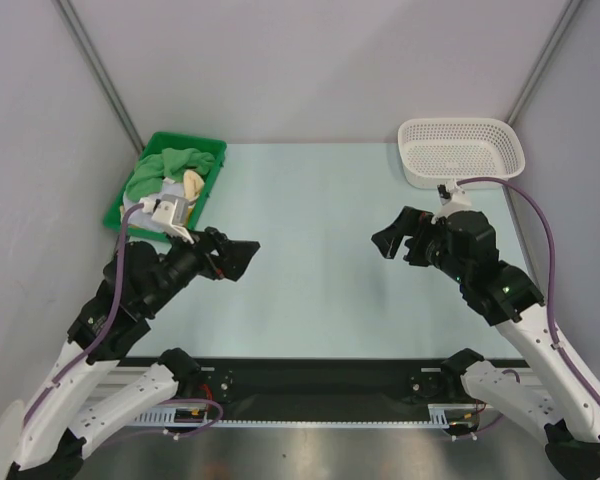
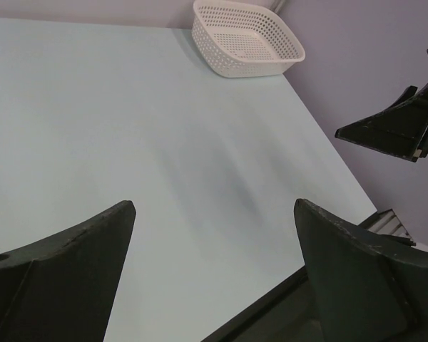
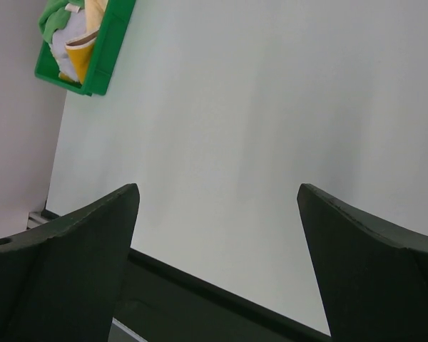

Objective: Fold and stack the towels
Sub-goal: Grab crumpled towel

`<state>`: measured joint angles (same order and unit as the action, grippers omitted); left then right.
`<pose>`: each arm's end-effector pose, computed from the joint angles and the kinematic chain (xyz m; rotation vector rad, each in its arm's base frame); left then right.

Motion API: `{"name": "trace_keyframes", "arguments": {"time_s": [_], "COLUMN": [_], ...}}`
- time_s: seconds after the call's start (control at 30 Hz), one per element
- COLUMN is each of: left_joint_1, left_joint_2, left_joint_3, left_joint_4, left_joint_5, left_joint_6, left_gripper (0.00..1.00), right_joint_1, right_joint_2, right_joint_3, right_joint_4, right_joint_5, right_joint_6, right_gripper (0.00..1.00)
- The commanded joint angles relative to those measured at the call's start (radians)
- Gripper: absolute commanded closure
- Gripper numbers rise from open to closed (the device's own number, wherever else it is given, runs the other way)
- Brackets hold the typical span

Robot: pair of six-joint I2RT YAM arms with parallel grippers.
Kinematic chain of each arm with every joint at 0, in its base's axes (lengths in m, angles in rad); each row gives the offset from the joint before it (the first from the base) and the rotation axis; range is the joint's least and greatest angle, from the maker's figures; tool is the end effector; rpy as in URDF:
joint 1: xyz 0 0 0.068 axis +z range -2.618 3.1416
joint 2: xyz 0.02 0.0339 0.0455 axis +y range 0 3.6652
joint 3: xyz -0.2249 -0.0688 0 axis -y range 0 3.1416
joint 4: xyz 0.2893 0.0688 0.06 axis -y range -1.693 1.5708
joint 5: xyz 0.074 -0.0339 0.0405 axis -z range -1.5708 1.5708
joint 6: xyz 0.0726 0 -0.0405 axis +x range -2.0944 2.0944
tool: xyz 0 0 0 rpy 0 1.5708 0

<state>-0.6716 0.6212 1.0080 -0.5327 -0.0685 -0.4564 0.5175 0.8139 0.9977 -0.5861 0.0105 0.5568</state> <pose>0.1810 -0.1375 0.3878 0.1386 1.7736 -0.7696 0.2384 0.1348 0.3315 0.0471 2.0380 0.6805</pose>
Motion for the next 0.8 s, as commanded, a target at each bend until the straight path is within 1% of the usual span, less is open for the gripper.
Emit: {"name": "trace_keyframes", "arguments": {"time_s": [0.0,0.13,0.2,0.27,0.3,0.33,0.37,0.4,0.43,0.47,0.5,0.53,0.57,0.6,0.63,0.67,0.7,0.73,0.77], "left_joint_1": [0.006,0.006,0.006,0.006,0.006,0.009,0.044,0.085,0.146,0.282,0.338,0.384,0.455,0.487,0.519,0.588,0.621,0.651,0.702], "left_joint_2": [-0.009,0.031,0.096,0.147,0.205,0.241,0.28,0.381,0.432,0.49,0.538,0.636,0.679,0.716,0.795,0.831,0.872,0.903,0.96], "left_joint_3": [0.032,0.056,0.087,0.145,0.173,0.248,0.292,0.335,0.419,0.457,0.489,0.535,0.55,0.558,0.563,0.561,0.56,0.555,0.549], "left_joint_4": [0.037,0.045,0.034,0.024,0.013,-0.004,-0.041,-0.061,-0.076,-0.101,-0.111,-0.118,-0.121,-0.118,-0.112,-0.105,-0.105,-0.104,-0.086], "left_joint_5": [-0.016,-0.106,-0.137,-0.154,-0.169,-0.203,-0.25,-0.243,-0.202,-0.15,-0.09,-0.093,-0.105,-0.128,-0.129,-0.122,-0.105,-0.059,-0.05], "left_joint_6": [-0.028,0.01,0.03,0.074,0.099,0.142,0.159,0.169,0.167,0.16,0.154,0.151,0.151,0.151,0.145,0.134,0.124,0.105,0.102], "left_gripper": [0.0,0.0,0.0,0.0,0.0,0.0,0.0,0.0,0.0,0.07,0.09,0.12,0.2,0.25,0.3,0.35,0.42,0.44,0.45], "right_joint_1": [0.003,0.004,0.004,0.003,0.006,0.003,0.004,0.006,0.004,0.004,0.004,0.004,0.004,0.004,0.006,0.004,0.006,0.006,0.007], "right_joint_2": [-0.01,-0.01,-0.013,-0.01,-0.007,-0.002,0.007,0.01,0.016,0.022,0.034,0.042,0.048,0.059,0.064,0.068,0.074,0.082,0.087], "right_joint_3": [0.035,0.051,0.055,0.051,0.051,0.055,0.056,0.055,0.048,0.042,0.036,0.03,0.019,0.012,0.006,-0.011,-0.016,-0.024,-0.028], "right_joint_4": [0.028,0.025,0.048,0.061,0.075,0.078,0.086,0.091,0.098,0.115,0.124,0.132,0.15,0.163,0.172,0.183,0.201,0.209,0.218], "right_joint_5": [0.022,0.08,0.097,0.106,0.109,0.111,0.109,0.103,0.094,0.071,0.056,0.037,0.002,-0.027,-0.049,-0.088,-0.108,-0.124,-0.148], "right_joint_6": [-0.003,-0.004,-0.017,-0.028,-0.028,-0.032,-0.034,-0.038,-0.043,-0.05,-0.055,-0.058,-0.061,-0.06,-0.058,-0.057,-0.052,-0.051,-0.054], "right_gripper": [0.0,0.0,0.0,0.0,0.0,0.0,0.0,0.0,0.0,0.0,0.0,0.0,0.0,0.0,0.0,0.0,0.0,0.0,0.0]}}
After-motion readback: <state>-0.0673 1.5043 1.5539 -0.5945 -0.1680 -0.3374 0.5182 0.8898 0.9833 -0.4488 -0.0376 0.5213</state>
